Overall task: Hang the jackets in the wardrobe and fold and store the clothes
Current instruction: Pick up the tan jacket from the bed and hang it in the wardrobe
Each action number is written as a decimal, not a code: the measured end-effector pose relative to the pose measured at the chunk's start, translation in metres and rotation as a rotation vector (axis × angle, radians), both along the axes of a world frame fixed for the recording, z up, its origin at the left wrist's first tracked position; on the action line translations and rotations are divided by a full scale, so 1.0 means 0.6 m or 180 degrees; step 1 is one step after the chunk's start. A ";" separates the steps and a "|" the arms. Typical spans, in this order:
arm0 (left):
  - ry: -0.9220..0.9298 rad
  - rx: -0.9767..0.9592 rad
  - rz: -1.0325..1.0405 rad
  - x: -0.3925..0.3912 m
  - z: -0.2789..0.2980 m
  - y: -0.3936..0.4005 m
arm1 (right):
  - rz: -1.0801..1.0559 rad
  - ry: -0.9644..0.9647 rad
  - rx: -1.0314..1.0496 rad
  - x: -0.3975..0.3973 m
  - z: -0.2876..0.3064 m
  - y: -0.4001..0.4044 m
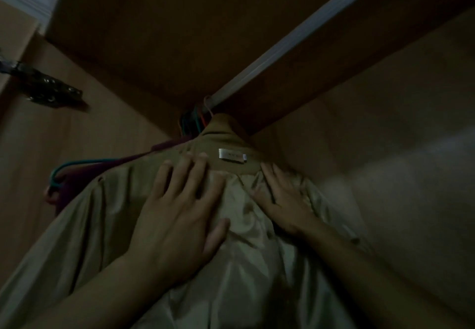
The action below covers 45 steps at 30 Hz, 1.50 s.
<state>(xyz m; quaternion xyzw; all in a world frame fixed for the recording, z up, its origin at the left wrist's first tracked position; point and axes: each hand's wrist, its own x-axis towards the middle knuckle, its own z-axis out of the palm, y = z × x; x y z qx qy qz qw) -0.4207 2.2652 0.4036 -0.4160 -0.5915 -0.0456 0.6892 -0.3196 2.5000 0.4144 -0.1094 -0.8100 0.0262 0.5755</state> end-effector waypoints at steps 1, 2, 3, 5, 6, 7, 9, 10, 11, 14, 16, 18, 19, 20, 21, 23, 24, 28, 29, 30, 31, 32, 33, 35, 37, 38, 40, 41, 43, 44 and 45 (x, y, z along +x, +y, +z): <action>0.0022 -0.0212 -0.0003 0.000 -0.022 -0.004 | -0.0160 -0.0099 0.0150 0.007 -0.020 0.004; 0.0017 -0.0394 0.0009 0.000 -0.043 -0.008 | -0.0336 -0.0195 0.0277 0.012 -0.042 0.013; -0.0005 -0.0537 0.0042 -0.001 -0.062 -0.012 | -0.0510 -0.0294 0.0358 0.017 -0.066 0.023; -0.0053 -0.0686 0.0188 -0.007 -0.089 -0.024 | -0.0821 -0.0452 0.0409 0.028 -0.115 0.040; -0.0081 -0.0709 0.0269 -0.009 -0.096 -0.032 | -0.0949 -0.0496 0.0419 0.033 -0.136 0.046; -0.0109 -0.0724 0.0339 -0.011 -0.099 -0.039 | -0.1034 -0.0534 0.0395 0.037 -0.154 0.049; -0.0156 -0.0749 0.0442 -0.009 -0.102 -0.052 | -0.1060 -0.0627 0.0266 0.048 -0.180 0.048; -0.0171 -0.0773 0.0470 -0.007 -0.104 -0.058 | -0.1025 -0.0688 0.0184 0.055 -0.188 0.045; -0.0191 -0.0812 0.0489 -0.003 -0.108 -0.062 | -0.0997 -0.0758 0.0112 0.064 -0.195 0.038; -0.0265 -0.0835 0.0488 0.016 -0.126 -0.079 | -0.1050 -0.0863 0.0030 0.090 -0.211 0.016; -0.0278 -0.0803 0.0425 0.038 -0.141 -0.095 | -0.1070 -0.0880 0.0016 0.114 -0.226 -0.004; -0.0329 -0.0773 0.0343 0.062 -0.164 -0.114 | -0.1049 -0.0908 -0.0015 0.141 -0.247 -0.027; -0.0370 -0.0755 0.0322 0.072 -0.177 -0.124 | -0.1031 -0.0910 -0.0025 0.156 -0.258 -0.040; -0.0396 -0.0730 0.0316 0.081 -0.188 -0.131 | -0.1012 -0.0897 -0.0021 0.170 -0.269 -0.050; -0.0403 -0.0705 0.0305 0.089 -0.201 -0.138 | -0.1009 -0.0887 -0.0022 0.184 -0.280 -0.060; -0.0427 -0.0645 0.0264 0.104 -0.221 -0.148 | -0.1089 -0.0907 -0.0031 0.210 -0.300 -0.079; -0.0448 -0.0630 0.0253 0.110 -0.233 -0.151 | -0.1143 -0.0925 -0.0043 0.222 -0.311 -0.088; -0.0567 -0.0802 0.0176 0.137 -0.261 -0.160 | -0.1199 -0.1004 -0.0153 0.266 -0.343 -0.139; -0.0613 -0.0860 0.0120 0.145 -0.263 -0.166 | -0.1201 -0.1043 -0.0177 0.276 -0.348 -0.155; -0.0645 -0.0887 0.0063 0.154 -0.265 -0.172 | -0.1230 -0.1064 -0.0150 0.286 -0.350 -0.167; -0.0678 -0.0886 0.0009 0.162 -0.265 -0.179 | -0.1285 -0.1079 -0.0110 0.296 -0.350 -0.182; -0.0732 -0.0872 -0.0058 0.169 -0.265 -0.185 | -0.1329 -0.1069 -0.0052 0.305 -0.347 -0.198; -0.0805 -0.0859 -0.0147 0.174 -0.263 -0.190 | -0.1364 -0.1022 -0.0016 0.313 -0.341 -0.218; -0.0952 -0.0860 -0.0368 0.182 -0.260 -0.201 | -0.1393 -0.0879 0.0039 0.330 -0.328 -0.263; -0.0959 -0.0868 -0.0550 0.183 -0.261 -0.214 | -0.1464 -0.0806 0.0040 0.342 -0.319 -0.307; -0.0929 -0.0875 -0.0632 0.181 -0.263 -0.221 | -0.1499 -0.0778 0.0078 0.347 -0.315 -0.328; -0.0928 -0.0890 -0.0848 0.178 -0.271 -0.238 | -0.1566 -0.0732 0.0100 0.351 -0.316 -0.376; -0.0983 -0.0880 -0.0989 0.179 -0.277 -0.247 | -0.1596 -0.0703 0.0077 0.351 -0.320 -0.401; -0.1138 -0.0813 -0.1222 0.182 -0.294 -0.266 | -0.1601 -0.0585 0.0044 0.349 -0.333 -0.447; -0.1222 -0.0778 -0.1287 0.183 -0.307 -0.276 | -0.1590 -0.0544 0.0002 0.348 -0.343 -0.469; -0.1295 -0.0756 -0.1340 0.181 -0.323 -0.284 | -0.1606 -0.0535 -0.0072 0.347 -0.355 -0.490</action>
